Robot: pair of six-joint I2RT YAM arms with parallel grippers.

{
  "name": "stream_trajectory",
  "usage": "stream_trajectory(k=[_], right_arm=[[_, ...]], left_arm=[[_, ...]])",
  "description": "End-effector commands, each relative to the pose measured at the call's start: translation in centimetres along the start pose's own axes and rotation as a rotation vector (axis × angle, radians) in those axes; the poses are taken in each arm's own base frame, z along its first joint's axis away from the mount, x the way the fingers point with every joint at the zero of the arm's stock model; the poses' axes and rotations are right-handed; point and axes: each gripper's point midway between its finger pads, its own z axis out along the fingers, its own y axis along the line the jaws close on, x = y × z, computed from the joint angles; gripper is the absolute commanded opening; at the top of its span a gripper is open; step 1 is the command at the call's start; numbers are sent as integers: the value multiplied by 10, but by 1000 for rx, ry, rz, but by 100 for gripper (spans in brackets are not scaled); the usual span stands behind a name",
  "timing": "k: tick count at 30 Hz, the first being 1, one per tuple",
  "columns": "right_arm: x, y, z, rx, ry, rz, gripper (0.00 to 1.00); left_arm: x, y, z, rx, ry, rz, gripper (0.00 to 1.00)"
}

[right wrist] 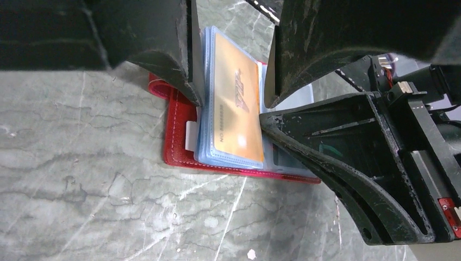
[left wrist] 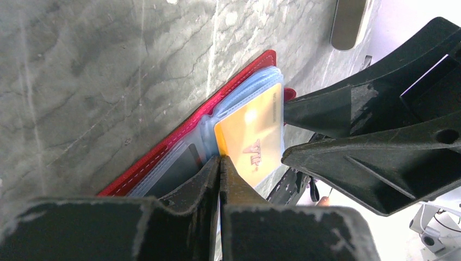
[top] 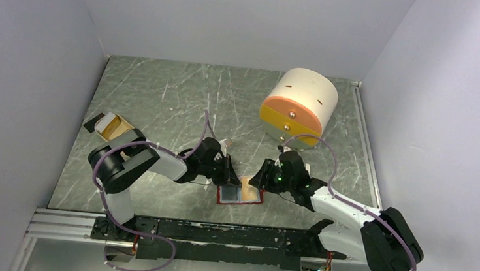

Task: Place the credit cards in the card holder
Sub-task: Turn over the card slot in the card holder.

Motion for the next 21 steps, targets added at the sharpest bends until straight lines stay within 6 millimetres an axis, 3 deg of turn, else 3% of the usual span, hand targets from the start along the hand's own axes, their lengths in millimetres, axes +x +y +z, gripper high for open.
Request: stream_trajectory(k=[1, 17, 21], right_arm=[[-5, 9, -8, -17, -18, -14, 48], [1, 29, -5, -135, 33, -33, 43], [0, 32, -8, -148, 26, -40, 32]], left_arm=[[9, 14, 3, -37, 20, -3, 9], [7, 6, 1, -14, 9, -7, 9], [-1, -4, -4, -7, -19, -21, 9]])
